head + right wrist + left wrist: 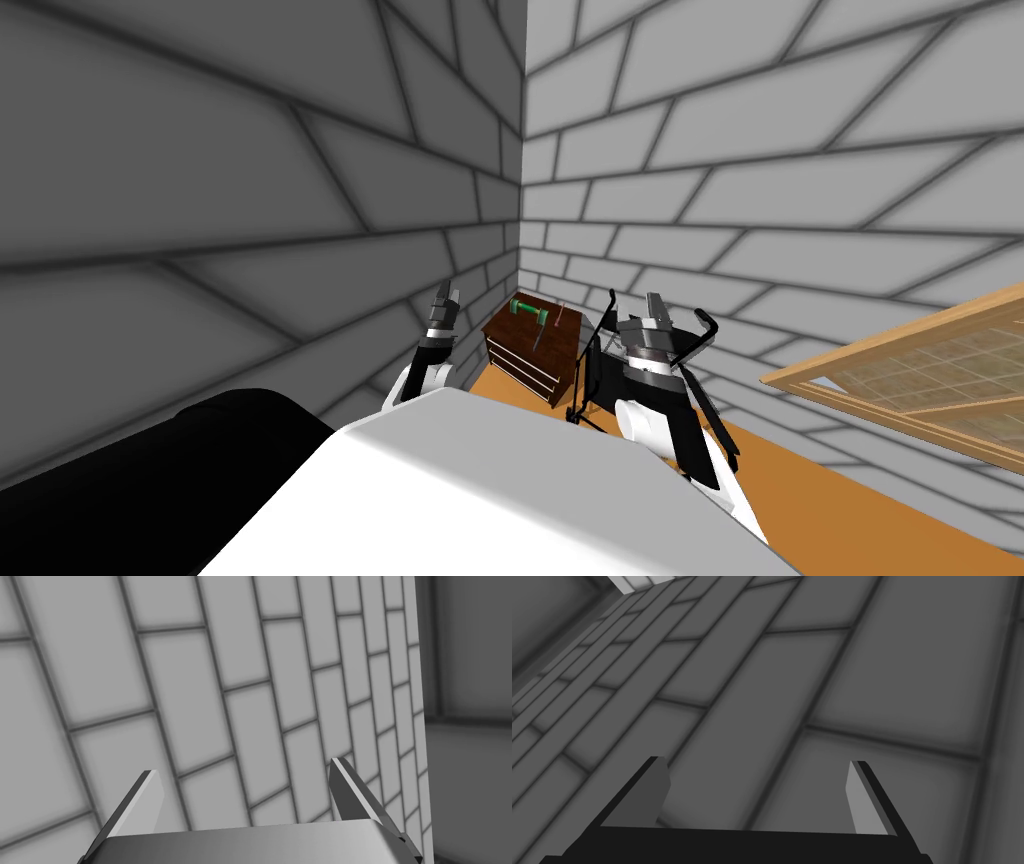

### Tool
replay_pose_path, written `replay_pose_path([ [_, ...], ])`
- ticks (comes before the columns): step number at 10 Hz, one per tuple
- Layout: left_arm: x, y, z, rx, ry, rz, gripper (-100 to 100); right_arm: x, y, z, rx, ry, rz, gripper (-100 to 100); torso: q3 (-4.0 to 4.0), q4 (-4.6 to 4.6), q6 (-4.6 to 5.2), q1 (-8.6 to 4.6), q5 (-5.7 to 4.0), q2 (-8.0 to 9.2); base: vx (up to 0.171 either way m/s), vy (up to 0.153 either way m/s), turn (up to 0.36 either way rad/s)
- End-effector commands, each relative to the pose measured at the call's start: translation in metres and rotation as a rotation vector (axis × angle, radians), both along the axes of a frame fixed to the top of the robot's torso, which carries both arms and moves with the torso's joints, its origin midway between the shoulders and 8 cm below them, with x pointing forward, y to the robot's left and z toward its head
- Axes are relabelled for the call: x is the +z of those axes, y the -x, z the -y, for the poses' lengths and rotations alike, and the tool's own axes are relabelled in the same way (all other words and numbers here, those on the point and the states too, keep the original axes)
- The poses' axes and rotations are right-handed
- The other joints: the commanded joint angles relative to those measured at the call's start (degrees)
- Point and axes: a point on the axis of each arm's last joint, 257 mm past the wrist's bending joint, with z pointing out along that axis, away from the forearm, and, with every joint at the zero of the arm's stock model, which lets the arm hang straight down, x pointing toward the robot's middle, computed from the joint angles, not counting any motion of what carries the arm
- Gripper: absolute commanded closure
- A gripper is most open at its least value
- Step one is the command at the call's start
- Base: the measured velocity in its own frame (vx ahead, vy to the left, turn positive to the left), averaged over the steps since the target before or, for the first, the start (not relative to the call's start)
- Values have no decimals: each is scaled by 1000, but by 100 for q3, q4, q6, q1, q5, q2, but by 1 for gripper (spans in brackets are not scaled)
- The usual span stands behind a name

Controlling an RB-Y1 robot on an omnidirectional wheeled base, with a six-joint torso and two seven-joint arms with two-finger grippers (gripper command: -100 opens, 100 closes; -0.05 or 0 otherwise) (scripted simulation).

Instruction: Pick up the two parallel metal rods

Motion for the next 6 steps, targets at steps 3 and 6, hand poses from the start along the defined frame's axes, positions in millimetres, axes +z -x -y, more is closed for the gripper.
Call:
replay_pose_path([
  [3, 0, 0, 0, 0, 0, 0, 0, -28, -33, -13, 44, 16, -84, -100, -1, 0, -1, 2, 1, -2, -16, -12, 4],
  [6, 0, 0, 0, 0, 0, 0, 0, -51, -56, -22, 68, 27, -152, -100, -2, -1, 0, 6, 1, -4, -7, -5, 20],
])
